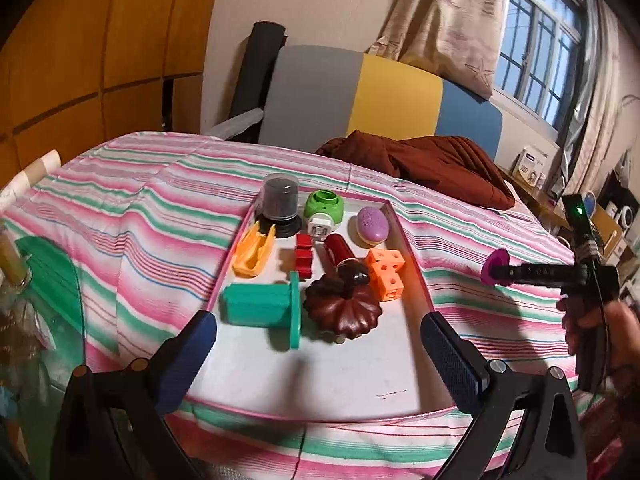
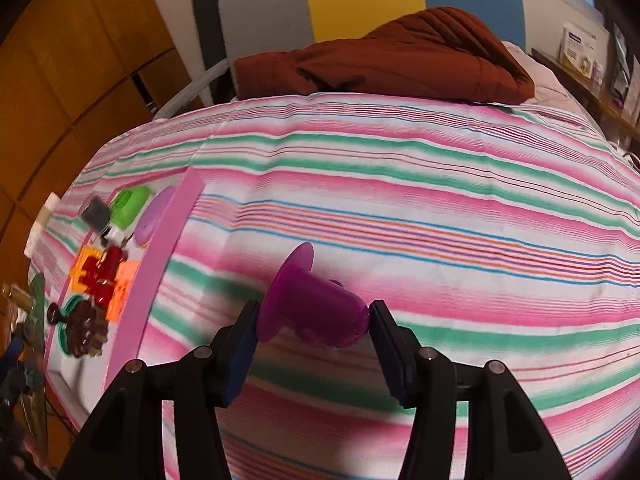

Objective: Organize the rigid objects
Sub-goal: 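Carry the purple suction-cup toy onto the tray beside the brown ball, open right gripper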

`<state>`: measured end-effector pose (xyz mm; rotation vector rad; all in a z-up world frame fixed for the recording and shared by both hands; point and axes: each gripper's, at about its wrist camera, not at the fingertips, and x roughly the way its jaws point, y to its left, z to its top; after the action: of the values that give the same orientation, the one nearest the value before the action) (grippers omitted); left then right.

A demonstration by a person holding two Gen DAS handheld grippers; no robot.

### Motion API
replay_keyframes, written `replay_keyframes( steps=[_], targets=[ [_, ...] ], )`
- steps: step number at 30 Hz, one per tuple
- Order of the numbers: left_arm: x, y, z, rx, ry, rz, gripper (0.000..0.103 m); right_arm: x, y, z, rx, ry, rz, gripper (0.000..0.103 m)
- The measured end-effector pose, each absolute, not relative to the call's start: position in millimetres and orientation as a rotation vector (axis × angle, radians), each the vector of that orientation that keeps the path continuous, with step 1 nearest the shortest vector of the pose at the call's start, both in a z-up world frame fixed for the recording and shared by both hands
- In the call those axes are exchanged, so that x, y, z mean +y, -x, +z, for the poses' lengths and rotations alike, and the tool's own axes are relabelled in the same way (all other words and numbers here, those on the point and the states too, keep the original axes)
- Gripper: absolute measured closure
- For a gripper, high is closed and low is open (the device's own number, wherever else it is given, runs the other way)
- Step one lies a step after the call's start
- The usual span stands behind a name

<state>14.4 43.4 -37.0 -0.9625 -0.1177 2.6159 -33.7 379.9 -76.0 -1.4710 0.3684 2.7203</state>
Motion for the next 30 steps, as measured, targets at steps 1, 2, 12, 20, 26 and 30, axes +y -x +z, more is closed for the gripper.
replay_keyframes(
  steps=[1,2,12,20,26,30],
  targets=[
    [42,-15,-37,-0.121,0.965,2.623,0.0,376,31,-76,0.36,1.476,2.73,0.048],
    [41,-15,-37,-0.122,0.968,2.632,0.0,371,28,-76,0.35,1.48,2.736,0.048],
    [30,-17,-36,-0.114,0.971,2.726,0.0,323,2,-64,0.305,1.508,2.833,0.048],
    [22,-19,-36,-0.098,0.994,2.728,0.0,276,-12,-43,0.265,1.501,2.952,0.048],
    [12,-21,-34,-0.052,0.986,2.782,0.0,235,-17,-34,0.15,1.538,3.035,0.048],
    [5,-21,-35,-0.027,1.004,2.825,0.0,205,-17,-34,0.005,1.574,3.071,0.048]
  ],
)
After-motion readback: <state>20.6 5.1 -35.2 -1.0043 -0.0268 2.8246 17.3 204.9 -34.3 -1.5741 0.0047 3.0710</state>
